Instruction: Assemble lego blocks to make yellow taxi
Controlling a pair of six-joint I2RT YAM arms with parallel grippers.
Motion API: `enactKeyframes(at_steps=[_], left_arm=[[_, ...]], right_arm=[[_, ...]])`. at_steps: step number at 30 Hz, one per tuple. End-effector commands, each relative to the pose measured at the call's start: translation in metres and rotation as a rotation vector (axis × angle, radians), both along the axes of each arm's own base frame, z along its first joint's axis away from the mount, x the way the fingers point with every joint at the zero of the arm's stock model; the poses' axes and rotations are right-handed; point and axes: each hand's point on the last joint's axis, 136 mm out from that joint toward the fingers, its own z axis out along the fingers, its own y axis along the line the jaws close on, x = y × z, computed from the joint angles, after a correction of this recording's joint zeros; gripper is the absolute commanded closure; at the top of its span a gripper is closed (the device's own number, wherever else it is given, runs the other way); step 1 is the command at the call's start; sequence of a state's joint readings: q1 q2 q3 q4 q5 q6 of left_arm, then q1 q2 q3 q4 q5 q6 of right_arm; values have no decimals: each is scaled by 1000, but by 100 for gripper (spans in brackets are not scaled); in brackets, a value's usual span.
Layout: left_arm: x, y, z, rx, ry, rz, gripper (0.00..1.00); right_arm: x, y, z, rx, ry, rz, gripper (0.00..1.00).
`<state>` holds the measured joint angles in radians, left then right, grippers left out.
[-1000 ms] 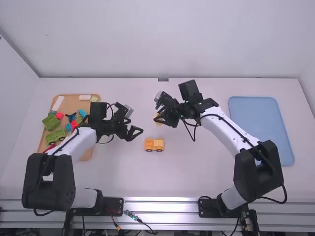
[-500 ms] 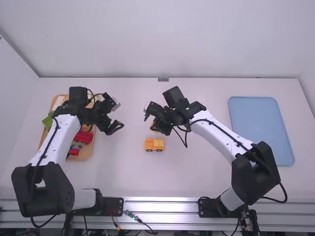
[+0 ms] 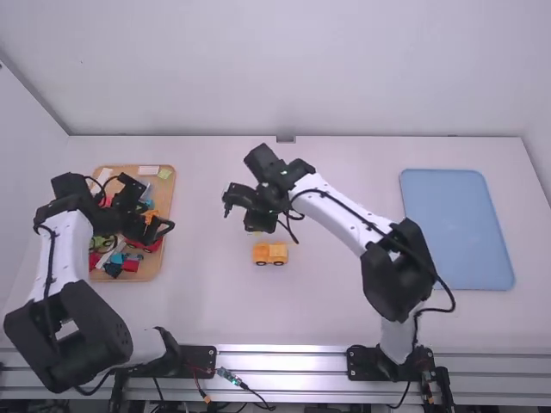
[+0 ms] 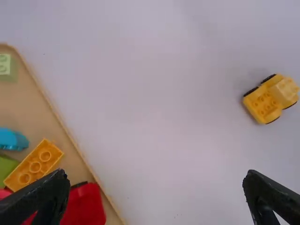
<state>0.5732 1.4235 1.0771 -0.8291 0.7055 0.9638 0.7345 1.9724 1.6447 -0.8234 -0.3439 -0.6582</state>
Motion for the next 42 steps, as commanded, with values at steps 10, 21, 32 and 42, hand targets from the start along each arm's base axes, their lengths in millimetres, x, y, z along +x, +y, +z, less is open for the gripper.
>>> enactKeyframes(at_steps=[10, 21, 32, 42], left_arm=[[-16, 26, -1, -90, -71, 107, 1], [-22, 18, -8, -119, -84, 77, 1], [-25, 17, -10, -121, -64, 81, 1], [-29, 19, -15, -104, -25, 94, 1]], right_arm=[[-14, 46, -44, -216, -87, 164, 100], [-6, 51, -79, -315, -30, 144, 100], [-17, 58, -107, -391, -57, 138, 100], [-11, 62, -118, -371, -53, 123, 100]])
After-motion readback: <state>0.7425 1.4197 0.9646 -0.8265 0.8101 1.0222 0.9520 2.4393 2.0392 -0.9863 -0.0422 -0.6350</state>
